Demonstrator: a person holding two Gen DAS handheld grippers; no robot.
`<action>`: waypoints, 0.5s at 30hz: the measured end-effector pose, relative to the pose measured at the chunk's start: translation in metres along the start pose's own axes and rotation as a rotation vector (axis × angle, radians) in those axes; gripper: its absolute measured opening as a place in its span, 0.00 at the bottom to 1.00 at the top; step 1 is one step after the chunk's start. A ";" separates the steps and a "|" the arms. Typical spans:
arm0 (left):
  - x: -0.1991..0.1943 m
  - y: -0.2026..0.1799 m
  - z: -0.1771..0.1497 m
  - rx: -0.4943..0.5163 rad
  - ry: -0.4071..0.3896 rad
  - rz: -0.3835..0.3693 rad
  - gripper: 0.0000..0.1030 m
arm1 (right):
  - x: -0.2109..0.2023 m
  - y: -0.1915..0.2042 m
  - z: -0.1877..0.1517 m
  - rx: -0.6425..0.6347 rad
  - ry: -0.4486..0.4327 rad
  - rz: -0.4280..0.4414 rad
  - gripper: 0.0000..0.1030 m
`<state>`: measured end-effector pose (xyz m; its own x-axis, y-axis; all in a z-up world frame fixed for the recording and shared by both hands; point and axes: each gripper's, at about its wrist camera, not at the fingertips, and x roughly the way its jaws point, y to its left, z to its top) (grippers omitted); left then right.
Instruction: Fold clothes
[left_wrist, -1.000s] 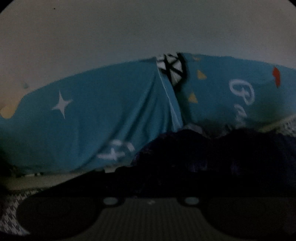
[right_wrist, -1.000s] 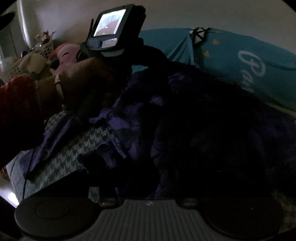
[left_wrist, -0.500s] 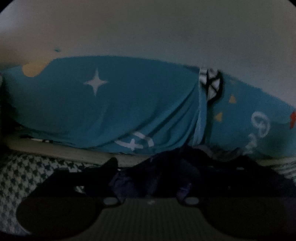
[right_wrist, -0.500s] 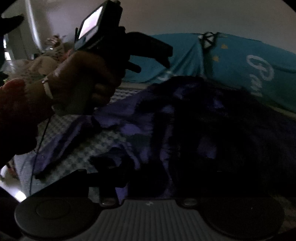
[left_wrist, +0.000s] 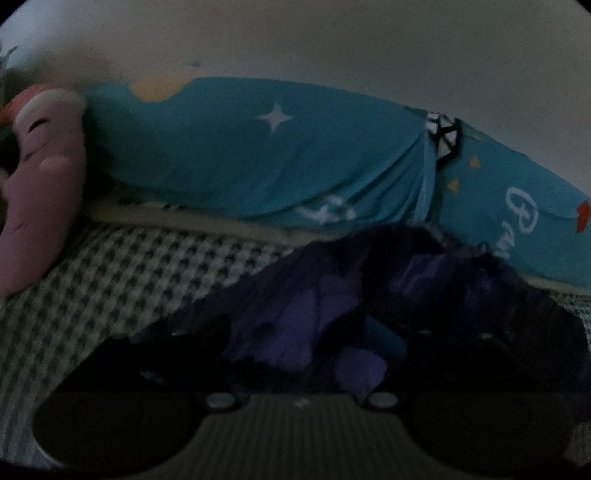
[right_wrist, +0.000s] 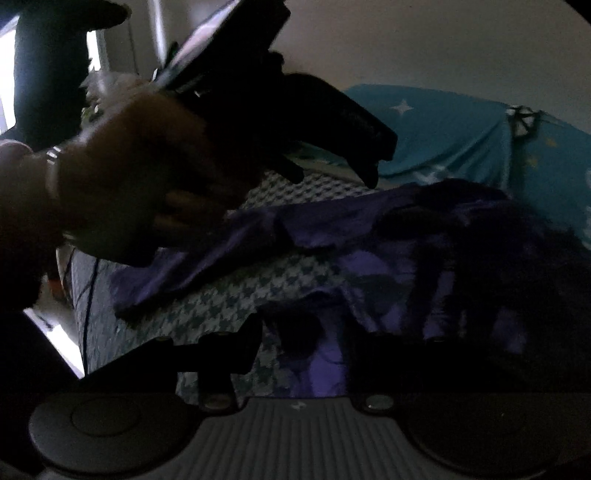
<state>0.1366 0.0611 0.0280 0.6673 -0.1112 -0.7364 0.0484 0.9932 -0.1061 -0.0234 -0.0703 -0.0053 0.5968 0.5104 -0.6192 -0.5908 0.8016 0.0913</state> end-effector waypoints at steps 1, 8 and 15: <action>-0.004 0.004 -0.004 -0.011 0.007 0.005 0.85 | 0.004 0.003 -0.001 -0.009 0.005 0.000 0.44; -0.041 0.040 -0.037 -0.102 -0.006 0.068 0.96 | 0.032 0.018 -0.005 -0.039 0.043 -0.010 0.44; -0.040 0.063 -0.062 -0.118 -0.009 0.100 0.97 | 0.055 0.029 -0.011 -0.071 0.070 -0.034 0.44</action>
<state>0.0670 0.1256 0.0089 0.6712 -0.0116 -0.7412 -0.1059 0.9881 -0.1114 -0.0141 -0.0223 -0.0449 0.5790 0.4580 -0.6745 -0.6096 0.7926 0.0150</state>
